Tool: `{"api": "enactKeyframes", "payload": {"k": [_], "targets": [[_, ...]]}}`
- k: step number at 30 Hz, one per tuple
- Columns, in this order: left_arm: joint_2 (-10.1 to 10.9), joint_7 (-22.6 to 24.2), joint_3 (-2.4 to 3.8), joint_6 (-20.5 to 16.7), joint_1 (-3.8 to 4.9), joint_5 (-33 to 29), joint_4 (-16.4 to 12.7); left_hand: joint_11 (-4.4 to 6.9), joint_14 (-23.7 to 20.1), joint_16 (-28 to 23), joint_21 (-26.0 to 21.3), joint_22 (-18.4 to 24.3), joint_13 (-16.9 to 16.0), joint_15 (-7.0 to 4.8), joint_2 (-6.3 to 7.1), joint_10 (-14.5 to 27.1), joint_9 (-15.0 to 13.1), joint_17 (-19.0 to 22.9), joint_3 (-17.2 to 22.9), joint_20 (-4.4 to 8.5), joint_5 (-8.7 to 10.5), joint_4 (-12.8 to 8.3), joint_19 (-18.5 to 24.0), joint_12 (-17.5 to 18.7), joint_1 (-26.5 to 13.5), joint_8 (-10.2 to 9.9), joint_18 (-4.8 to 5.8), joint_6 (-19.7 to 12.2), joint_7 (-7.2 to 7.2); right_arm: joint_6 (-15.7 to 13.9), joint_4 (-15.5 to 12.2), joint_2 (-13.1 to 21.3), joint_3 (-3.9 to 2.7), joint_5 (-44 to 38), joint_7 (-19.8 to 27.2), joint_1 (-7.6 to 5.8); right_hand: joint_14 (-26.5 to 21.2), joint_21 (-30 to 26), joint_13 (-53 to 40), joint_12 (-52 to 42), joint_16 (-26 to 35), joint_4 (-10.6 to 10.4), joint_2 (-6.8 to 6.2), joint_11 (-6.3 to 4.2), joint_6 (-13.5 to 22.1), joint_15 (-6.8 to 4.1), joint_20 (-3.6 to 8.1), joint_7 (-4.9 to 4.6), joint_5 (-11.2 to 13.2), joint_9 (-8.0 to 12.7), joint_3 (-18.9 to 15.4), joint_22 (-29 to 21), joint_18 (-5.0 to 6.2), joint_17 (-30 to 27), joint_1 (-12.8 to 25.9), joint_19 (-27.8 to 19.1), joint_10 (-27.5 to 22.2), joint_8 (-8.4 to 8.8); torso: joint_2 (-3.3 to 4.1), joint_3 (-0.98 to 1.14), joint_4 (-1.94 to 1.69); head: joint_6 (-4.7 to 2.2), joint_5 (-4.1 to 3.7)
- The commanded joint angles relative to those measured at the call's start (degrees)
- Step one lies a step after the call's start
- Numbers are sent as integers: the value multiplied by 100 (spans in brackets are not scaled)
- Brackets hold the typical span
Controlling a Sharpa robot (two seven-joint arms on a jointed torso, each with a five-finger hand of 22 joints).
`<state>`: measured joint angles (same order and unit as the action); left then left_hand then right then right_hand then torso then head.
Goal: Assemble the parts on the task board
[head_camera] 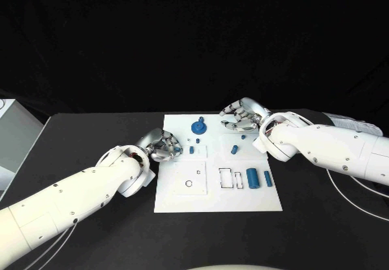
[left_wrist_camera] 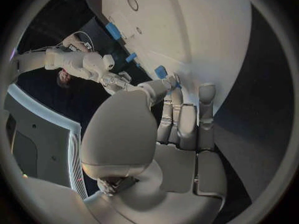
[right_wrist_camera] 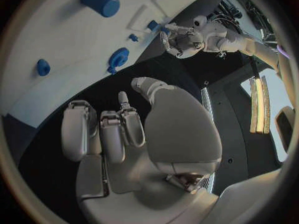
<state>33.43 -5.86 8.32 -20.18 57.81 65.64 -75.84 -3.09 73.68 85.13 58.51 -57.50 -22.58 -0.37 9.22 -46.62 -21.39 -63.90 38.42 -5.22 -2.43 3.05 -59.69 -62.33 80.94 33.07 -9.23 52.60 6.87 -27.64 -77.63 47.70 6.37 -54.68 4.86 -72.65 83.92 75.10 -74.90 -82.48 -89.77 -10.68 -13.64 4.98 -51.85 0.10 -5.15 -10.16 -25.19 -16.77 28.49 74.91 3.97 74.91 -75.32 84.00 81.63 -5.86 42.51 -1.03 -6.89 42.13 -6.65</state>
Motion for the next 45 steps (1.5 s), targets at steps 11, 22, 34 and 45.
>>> {"api": "enactKeyframes", "payload": {"k": [11,22,34,45], "targets": [[-45,184,3,-73,-2,151,114,-41,-116,-116,-54,34,505,55,-7,-342,-70,207,155,-61,-38,-157,8,1088,81,-349,-35,146,72,25,3,-3,-2,-10,65,4,608,1,-719,-23,-23,10,7,-5,-48,9,-37,10,-31,1,36,229,-56,1509,67,234,42,38,4,-4,3,-6,1],[-63,197,-1,-43,-3,181,115,-44,-129,-130,-71,51,528,56,-8,-359,-71,230,156,-64,-38,-175,26,1161,87,-379,-40,157,75,26,5,-3,-2,-10,65,7,608,0,-721,-26,-23,26,6,-7,-53,8,-37,11,-32,-1,45,229,-56,1509,73,234,45,38,3,-3,1,1,-2],[-12,389,1,-217,-7,587,-47,-33,-67,-111,-17,1,493,47,5,-467,-84,147,177,-62,-40,-229,-21,1126,111,-404,-32,224,58,23,-1,8,-2,-10,67,12,608,0,-721,-26,-23,26,6,-7,-53,8,-37,11,-32,-1,45,229,-56,1509,73,234,45,38,6,0,0,5,-14],[102,436,7,-203,-5,1488,-303,-21,-51,-108,9,-18,444,35,36,-485,-87,128,244,-52,-43,-265,-33,1070,118,-434,-33,262,44,19,-3,17,-2,-10,65,14,608,0,-721,-26,-23,26,6,-7,-53,8,-37,11,-32,-1,45,229,-56,1509,73,234,45,38,0,-3,-2,13,-23]]}}
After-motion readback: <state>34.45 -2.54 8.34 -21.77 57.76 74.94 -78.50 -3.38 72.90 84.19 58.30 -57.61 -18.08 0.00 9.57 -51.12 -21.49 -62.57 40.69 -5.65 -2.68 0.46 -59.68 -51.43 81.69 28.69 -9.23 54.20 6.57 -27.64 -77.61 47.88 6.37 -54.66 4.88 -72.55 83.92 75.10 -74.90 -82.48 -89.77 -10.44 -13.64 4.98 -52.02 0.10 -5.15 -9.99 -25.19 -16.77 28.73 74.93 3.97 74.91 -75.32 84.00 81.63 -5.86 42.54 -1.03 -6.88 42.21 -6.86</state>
